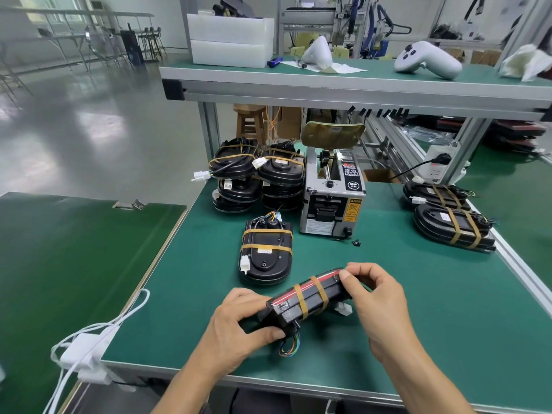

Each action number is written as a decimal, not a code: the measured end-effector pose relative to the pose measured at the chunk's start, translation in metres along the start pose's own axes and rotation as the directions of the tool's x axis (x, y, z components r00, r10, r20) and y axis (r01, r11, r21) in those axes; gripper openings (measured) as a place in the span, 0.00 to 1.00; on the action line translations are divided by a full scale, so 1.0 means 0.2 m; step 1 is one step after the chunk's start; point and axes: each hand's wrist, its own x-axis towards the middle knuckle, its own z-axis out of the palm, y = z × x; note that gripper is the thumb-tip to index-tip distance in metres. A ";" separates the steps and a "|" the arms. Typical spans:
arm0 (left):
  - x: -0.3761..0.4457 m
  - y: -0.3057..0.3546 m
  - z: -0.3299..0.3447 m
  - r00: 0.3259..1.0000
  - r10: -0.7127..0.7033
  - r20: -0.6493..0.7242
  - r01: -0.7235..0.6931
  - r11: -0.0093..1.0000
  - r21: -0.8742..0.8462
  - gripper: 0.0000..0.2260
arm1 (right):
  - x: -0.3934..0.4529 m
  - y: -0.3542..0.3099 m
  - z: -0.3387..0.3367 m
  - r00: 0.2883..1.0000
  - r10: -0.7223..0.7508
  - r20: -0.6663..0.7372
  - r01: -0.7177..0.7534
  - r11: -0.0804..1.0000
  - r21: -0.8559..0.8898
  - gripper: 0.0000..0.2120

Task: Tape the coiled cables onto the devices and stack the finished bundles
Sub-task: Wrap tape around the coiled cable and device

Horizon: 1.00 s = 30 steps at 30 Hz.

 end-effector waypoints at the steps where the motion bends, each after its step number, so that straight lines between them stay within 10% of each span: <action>1: 0.00 0.00 0.00 1.000 0.001 0.002 -0.001 1.000 -0.001 0.17 | 0.00 0.00 0.00 1.000 -0.001 -0.011 0.001 1.000 -0.007 0.09; 22: 0.00 0.02 -0.01 1.000 -0.005 0.000 0.005 1.000 -0.009 0.15 | -0.01 0.03 -0.05 0.937 0.113 0.331 -0.056 0.983 -0.176 0.32; 30: -0.01 0.03 -0.01 0.999 -0.032 0.045 0.031 0.999 0.019 0.15 | -0.05 -0.17 0.01 0.934 -0.175 0.311 0.293 0.872 -0.392 0.45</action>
